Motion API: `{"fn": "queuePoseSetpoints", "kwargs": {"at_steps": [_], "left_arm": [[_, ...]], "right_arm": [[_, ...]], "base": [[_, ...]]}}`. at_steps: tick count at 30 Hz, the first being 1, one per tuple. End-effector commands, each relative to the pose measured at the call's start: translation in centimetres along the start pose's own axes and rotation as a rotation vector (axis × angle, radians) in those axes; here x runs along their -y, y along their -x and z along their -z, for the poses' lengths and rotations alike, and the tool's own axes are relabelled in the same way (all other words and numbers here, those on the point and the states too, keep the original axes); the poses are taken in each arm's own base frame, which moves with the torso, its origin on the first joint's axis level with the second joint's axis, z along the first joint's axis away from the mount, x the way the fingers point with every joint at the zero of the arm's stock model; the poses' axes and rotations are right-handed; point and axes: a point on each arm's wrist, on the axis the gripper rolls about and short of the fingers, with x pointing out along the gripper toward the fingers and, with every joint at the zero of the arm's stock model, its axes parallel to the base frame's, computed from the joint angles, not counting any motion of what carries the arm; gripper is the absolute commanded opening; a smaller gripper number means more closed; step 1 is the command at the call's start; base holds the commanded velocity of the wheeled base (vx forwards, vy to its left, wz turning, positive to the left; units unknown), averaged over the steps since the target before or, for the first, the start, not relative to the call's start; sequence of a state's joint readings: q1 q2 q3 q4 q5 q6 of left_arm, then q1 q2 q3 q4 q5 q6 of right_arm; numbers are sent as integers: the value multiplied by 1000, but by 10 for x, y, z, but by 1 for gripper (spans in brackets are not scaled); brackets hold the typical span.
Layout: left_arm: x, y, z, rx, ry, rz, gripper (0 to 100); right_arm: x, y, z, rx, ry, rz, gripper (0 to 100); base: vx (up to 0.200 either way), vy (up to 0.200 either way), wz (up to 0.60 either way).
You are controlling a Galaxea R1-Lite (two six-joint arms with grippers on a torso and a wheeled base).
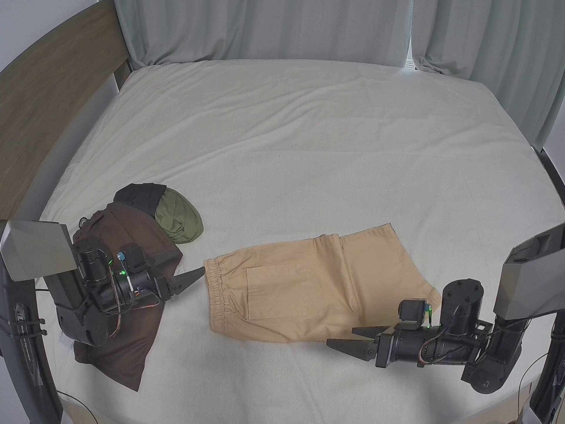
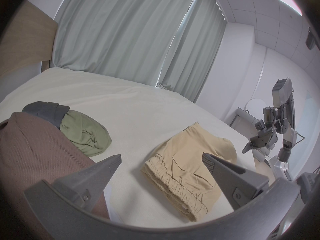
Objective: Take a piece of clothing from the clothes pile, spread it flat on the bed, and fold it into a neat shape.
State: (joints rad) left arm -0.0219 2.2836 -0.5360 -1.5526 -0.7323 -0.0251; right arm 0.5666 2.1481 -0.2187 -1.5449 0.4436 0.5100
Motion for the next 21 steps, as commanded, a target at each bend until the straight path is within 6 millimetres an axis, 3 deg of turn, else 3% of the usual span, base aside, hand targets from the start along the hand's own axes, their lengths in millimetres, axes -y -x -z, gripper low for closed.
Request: {"fn": "queuePoseSetpoints", "kwargs": {"at_steps": [1, 10, 14, 17, 21], "left_arm": [[4, 3, 2, -12, 11, 12, 100], [7, 5, 4, -24, 27, 30, 100], [7, 5, 6, -30, 39, 38, 100], [12, 4, 9, -43, 67, 50, 100], [22, 7, 5, -52, 163, 61, 100]], "right_arm": [[-11, 7, -17, 57, 37, -63, 100], [-14, 27, -52, 189, 93, -107, 100], [-21, 31, -80, 301, 179, -132, 100], [-24, 33, -80, 306, 194, -138, 100], [-18, 38, -66, 261, 224, -100, 100]], "base": [[0, 0, 0], [0, 0, 0], [0, 0, 0], [0, 0, 0], [0, 0, 0]]}}
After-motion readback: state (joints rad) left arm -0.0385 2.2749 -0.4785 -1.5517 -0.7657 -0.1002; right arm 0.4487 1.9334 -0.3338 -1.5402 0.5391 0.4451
